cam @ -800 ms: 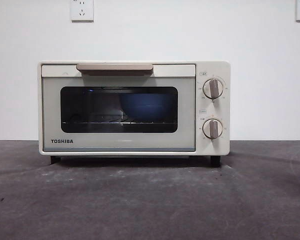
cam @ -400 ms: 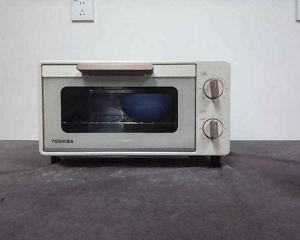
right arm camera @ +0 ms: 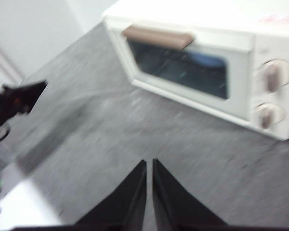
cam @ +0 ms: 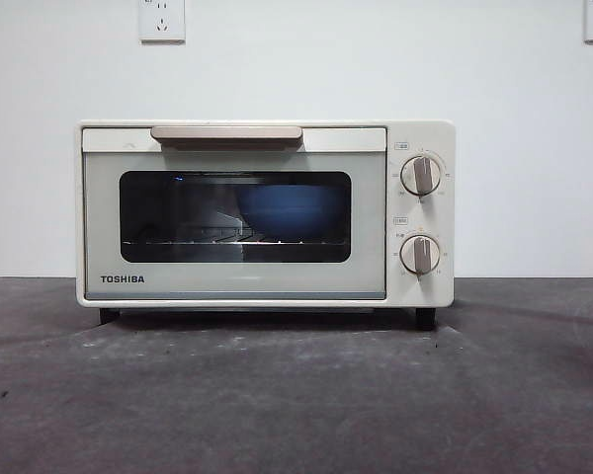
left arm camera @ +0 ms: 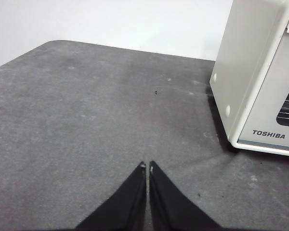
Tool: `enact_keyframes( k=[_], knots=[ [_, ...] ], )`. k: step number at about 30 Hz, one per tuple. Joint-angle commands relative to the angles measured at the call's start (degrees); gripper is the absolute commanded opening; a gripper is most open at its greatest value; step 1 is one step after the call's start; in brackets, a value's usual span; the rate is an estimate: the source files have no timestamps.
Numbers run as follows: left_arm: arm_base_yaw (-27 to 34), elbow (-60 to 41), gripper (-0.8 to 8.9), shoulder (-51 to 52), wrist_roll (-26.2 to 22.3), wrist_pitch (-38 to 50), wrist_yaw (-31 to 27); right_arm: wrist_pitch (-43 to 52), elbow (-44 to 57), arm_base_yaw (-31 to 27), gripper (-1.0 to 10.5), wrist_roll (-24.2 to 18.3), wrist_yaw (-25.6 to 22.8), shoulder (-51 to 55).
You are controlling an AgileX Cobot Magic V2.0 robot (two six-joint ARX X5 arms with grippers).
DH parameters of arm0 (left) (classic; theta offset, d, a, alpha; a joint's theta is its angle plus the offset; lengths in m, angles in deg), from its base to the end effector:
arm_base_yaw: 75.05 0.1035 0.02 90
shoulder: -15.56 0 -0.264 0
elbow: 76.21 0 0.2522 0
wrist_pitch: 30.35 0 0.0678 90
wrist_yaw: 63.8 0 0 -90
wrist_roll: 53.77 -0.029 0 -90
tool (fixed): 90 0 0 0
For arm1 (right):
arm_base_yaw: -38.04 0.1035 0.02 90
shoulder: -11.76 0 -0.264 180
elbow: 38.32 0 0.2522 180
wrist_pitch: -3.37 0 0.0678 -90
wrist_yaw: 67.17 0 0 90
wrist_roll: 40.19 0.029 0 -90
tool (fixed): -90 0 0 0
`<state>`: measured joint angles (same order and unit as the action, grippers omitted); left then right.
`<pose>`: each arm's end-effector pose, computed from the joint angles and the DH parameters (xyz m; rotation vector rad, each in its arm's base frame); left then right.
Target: Place pumpkin in the steamer
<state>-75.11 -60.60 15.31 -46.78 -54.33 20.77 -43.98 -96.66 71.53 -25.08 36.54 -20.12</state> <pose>0.0948 0.0026 0.1570 -0.1145 0.1444 0.1026 0.0890 0.0671 0.3211 0.1815 0.4739 0.7598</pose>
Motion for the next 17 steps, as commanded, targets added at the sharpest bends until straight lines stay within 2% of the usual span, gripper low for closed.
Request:
enact_keyframes(
  k=[1, 5, 9, 13, 17],
  knots=[
    [0.1, -1.2, 0.16, 0.1, -0.3, -0.3, 0.0, 3.9, 1.1, -4.9, 0.2, -1.6, -0.3, 1.9],
    [0.1, -1.1, 0.18, 0.1, -0.3, -0.3, 0.0, 9.5, 7.4, -15.5, 0.2, -3.7, -2.3, 7.8],
    [0.1, -1.1, 0.19, 0.1, -0.3, -0.3, 0.0, 21.3, 19.9, -25.4, 0.2, -5.5, -3.5, 15.2],
    [0.1, -1.1, 0.19, 0.1, -0.3, -0.3, 0.0, 29.7, 31.7, -32.0, 0.2, -5.7, -5.2, 20.3],
    [0.1, -1.1, 0.19, 0.1, -0.3, -0.3, 0.0, 31.0, 38.7, -36.0, 0.2, -6.5, -6.2, 23.2]
  ],
)
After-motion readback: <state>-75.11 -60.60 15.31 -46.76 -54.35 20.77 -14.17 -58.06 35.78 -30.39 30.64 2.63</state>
